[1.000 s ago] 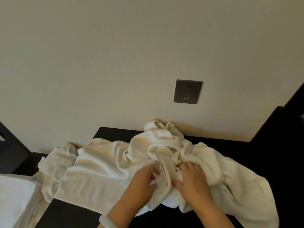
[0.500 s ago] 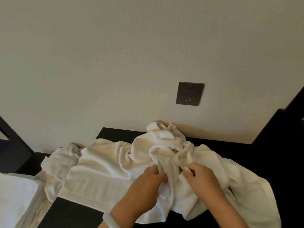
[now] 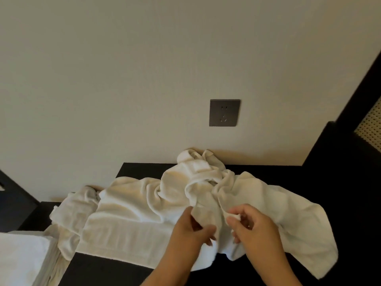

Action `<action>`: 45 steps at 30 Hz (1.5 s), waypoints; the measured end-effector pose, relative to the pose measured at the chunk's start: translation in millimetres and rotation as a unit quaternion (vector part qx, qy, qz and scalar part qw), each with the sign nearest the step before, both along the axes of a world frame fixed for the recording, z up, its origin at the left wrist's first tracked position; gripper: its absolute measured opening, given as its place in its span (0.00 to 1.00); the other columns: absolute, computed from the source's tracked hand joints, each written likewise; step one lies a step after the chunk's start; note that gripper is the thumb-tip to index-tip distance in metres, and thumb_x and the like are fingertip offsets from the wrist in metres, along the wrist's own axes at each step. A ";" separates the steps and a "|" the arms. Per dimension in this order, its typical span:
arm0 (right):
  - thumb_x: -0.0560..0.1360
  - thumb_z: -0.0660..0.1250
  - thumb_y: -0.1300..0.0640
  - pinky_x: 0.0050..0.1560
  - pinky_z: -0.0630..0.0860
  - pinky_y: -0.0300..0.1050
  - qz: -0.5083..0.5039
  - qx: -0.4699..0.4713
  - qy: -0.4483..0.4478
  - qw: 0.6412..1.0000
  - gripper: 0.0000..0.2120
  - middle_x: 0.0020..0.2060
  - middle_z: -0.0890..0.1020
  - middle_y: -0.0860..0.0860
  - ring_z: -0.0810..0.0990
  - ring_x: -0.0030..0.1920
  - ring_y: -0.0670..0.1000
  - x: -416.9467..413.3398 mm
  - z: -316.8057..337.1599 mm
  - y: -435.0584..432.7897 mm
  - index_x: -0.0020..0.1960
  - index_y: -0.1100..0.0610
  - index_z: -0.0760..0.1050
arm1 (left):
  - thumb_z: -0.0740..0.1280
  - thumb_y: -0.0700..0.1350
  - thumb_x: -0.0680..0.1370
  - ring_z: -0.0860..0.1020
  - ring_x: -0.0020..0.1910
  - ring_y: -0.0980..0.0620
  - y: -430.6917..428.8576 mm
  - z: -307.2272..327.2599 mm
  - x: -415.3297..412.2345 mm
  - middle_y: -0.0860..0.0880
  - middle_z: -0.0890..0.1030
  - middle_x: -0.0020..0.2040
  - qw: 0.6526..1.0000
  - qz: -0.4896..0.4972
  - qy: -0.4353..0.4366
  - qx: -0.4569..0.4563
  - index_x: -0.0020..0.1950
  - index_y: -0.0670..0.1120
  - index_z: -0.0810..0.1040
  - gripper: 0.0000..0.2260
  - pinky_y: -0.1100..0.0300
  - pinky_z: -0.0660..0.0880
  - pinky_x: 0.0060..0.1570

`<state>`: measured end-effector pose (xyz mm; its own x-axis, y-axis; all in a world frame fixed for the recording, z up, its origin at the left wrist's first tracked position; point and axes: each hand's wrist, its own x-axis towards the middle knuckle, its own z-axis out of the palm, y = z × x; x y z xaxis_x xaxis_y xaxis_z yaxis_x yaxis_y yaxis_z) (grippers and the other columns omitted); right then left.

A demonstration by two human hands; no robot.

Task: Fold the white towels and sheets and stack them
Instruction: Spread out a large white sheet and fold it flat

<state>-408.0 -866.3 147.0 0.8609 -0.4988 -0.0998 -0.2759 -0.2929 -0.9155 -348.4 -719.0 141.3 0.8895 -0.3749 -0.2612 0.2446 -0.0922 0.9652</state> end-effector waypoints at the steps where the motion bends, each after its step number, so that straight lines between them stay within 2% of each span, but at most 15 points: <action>1: 0.74 0.73 0.58 0.40 0.79 0.41 -0.011 0.018 -0.010 1.000 0.11 0.32 0.82 0.46 0.81 0.34 0.44 -5.0 1.0 6.9 0.40 0.42 0.80 | 0.69 0.31 0.73 0.81 0.36 0.50 -1.1 4.5 -6.7 0.44 0.83 0.39 1.000 -0.026 -0.008 -0.013 0.53 0.40 0.76 0.11 0.60 0.76 0.36; 7: 0.72 0.75 0.59 0.36 0.75 0.35 -0.171 0.018 -0.098 0.980 0.12 0.32 0.80 0.47 0.77 0.32 0.44 -41.7 9.2 30.1 0.40 0.41 0.81 | 0.68 0.44 0.73 0.81 0.40 0.48 -7.0 17.2 -38.3 0.45 0.81 0.42 0.973 -0.154 -0.147 0.090 0.53 0.51 0.72 0.11 0.53 0.77 0.40; 11: 0.69 0.76 0.54 0.38 0.72 0.28 -0.249 -0.091 -0.110 0.958 0.12 0.38 0.78 0.41 0.78 0.39 0.44 -71.1 18.9 44.3 0.42 0.37 0.81 | 0.63 0.46 0.79 0.80 0.31 0.57 -6.8 28.4 -50.4 0.48 0.81 0.37 0.950 -0.203 -0.219 0.088 0.47 0.58 0.69 0.06 0.68 0.71 0.30; 16: 0.68 0.78 0.59 0.38 0.71 0.25 -0.304 -0.172 -0.093 0.932 0.16 0.36 0.79 0.40 0.79 0.38 0.42 -106.8 10.8 66.4 0.39 0.37 0.80 | 0.61 0.50 0.81 0.79 0.32 0.63 -8.8 21.4 -65.5 0.51 0.78 0.33 0.903 -0.316 -0.276 0.095 0.38 0.55 0.66 0.12 0.71 0.71 0.30; 19: 0.67 0.79 0.62 0.41 0.71 0.23 -0.290 -0.215 -0.069 0.930 0.21 0.41 0.80 0.36 0.80 0.42 0.39 -124.2 5.8 76.3 0.43 0.36 0.79 | 0.61 0.46 0.80 0.75 0.39 0.70 -3.8 11.7 -72.9 0.56 0.75 0.35 0.872 -0.386 -0.287 0.087 0.38 0.58 0.66 0.12 0.75 0.68 0.37; 22: 0.65 0.81 0.63 0.47 0.73 0.27 -0.225 -0.206 -0.041 0.951 0.22 0.47 0.79 0.36 0.79 0.49 0.40 -133.2 3.5 84.3 0.50 0.41 0.80 | 0.58 0.39 0.79 0.76 0.50 0.70 3.2 6.9 -74.0 0.58 0.80 0.48 0.854 -0.447 -0.256 0.073 0.53 0.58 0.74 0.14 0.74 0.70 0.53; 24: 0.65 0.80 0.64 0.45 0.75 0.32 -0.238 -0.199 -0.022 0.951 0.22 0.47 0.79 0.36 0.79 0.48 0.42 -133.0 -0.2 86.5 0.48 0.41 0.79 | 0.57 0.34 0.77 0.76 0.54 0.70 5.8 8.0 -70.4 0.63 0.81 0.51 0.847 -0.484 -0.218 0.032 0.59 0.55 0.76 0.20 0.73 0.70 0.57; 26: 0.68 0.78 0.64 0.42 0.77 0.35 -0.276 -0.179 -0.007 0.944 0.20 0.45 0.80 0.38 0.80 0.42 0.44 -131.1 -3.8 85.7 0.43 0.39 0.78 | 0.56 0.30 0.76 0.76 0.55 0.71 8.0 7.4 -66.9 0.67 0.81 0.51 0.834 -0.523 -0.177 -0.012 0.56 0.58 0.77 0.24 0.73 0.71 0.58; 28: 0.70 0.76 0.63 0.42 0.78 0.36 -0.298 -0.157 -0.001 0.942 0.20 0.43 0.80 0.38 0.81 0.40 0.44 -130.3 -4.0 82.6 0.44 0.38 0.75 | 0.58 0.31 0.76 0.76 0.55 0.69 9.4 1.5 -60.8 0.62 0.82 0.54 0.837 -0.510 -0.195 0.015 0.58 0.57 0.77 0.23 0.72 0.70 0.59; 31: 0.71 0.75 0.63 0.40 0.78 0.35 -0.315 -0.142 0.004 0.939 0.20 0.44 0.79 0.37 0.80 0.41 0.41 -133.7 2.1 75.7 0.43 0.38 0.74 | 0.62 0.36 0.75 0.71 0.57 0.68 8.1 -15.3 -37.1 0.64 0.72 0.57 0.844 -0.384 -0.366 0.080 0.58 0.55 0.75 0.17 0.77 0.64 0.56; 34: 0.72 0.74 0.63 0.42 0.74 0.32 -0.303 -0.199 0.034 0.931 0.17 0.41 0.80 0.39 0.78 0.44 0.38 -137.5 7.4 67.1 0.40 0.40 0.77 | 0.64 0.42 0.78 0.64 0.60 0.62 2.1 -26.8 -6.3 0.61 0.66 0.60 0.758 -0.376 -0.521 0.112 0.63 0.54 0.70 0.15 0.70 0.61 0.61; 37: 0.73 0.72 0.66 0.47 0.68 0.26 -0.262 -0.281 0.090 0.919 0.16 0.45 0.76 0.39 0.75 0.48 0.39 -138.9 11.3 60.2 0.47 0.44 0.79 | 0.60 0.50 0.81 0.68 0.60 0.55 -8.2 -37.7 20.5 0.57 0.72 0.60 0.670 -0.453 -0.561 0.175 0.64 0.53 0.71 0.12 0.61 0.61 0.62; 40: 0.72 0.72 0.70 0.50 0.67 0.29 -0.240 -0.301 0.136 0.913 0.14 0.46 0.75 0.43 0.74 0.50 0.43 -141.0 12.3 52.2 0.49 0.52 0.83 | 0.57 0.49 0.82 0.71 0.57 0.50 -17.5 -45.2 42.1 0.51 0.75 0.59 0.574 -0.485 -0.611 0.250 0.63 0.50 0.72 0.12 0.57 0.63 0.59; 42: 0.69 0.73 0.74 0.49 0.68 0.31 -0.265 -0.310 0.130 0.904 0.17 0.45 0.75 0.44 0.75 0.48 0.45 -146.7 11.6 45.6 0.44 0.52 0.83 | 0.57 0.50 0.81 0.72 0.55 0.49 -24.1 -45.5 57.1 0.50 0.75 0.55 0.544 -0.482 -0.636 0.260 0.60 0.50 0.73 0.11 0.56 0.62 0.57; 45: 0.65 0.73 0.78 0.53 0.69 0.26 -0.318 -0.322 0.100 0.886 0.17 0.45 0.77 0.49 0.75 0.45 0.45 -158.2 8.0 32.5 0.42 0.56 0.83 | 0.55 0.66 0.77 0.70 0.52 0.54 -36.5 -34.0 80.6 0.55 0.76 0.49 0.555 -0.491 -0.627 0.240 0.54 0.53 0.75 0.20 0.58 0.58 0.60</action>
<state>-566.2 -833.8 155.0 0.3819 -0.8860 0.2630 -0.7101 -0.4634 -0.5301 -267.8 -755.5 107.3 -0.0871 -0.9948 0.0536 -0.9874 0.0934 0.1274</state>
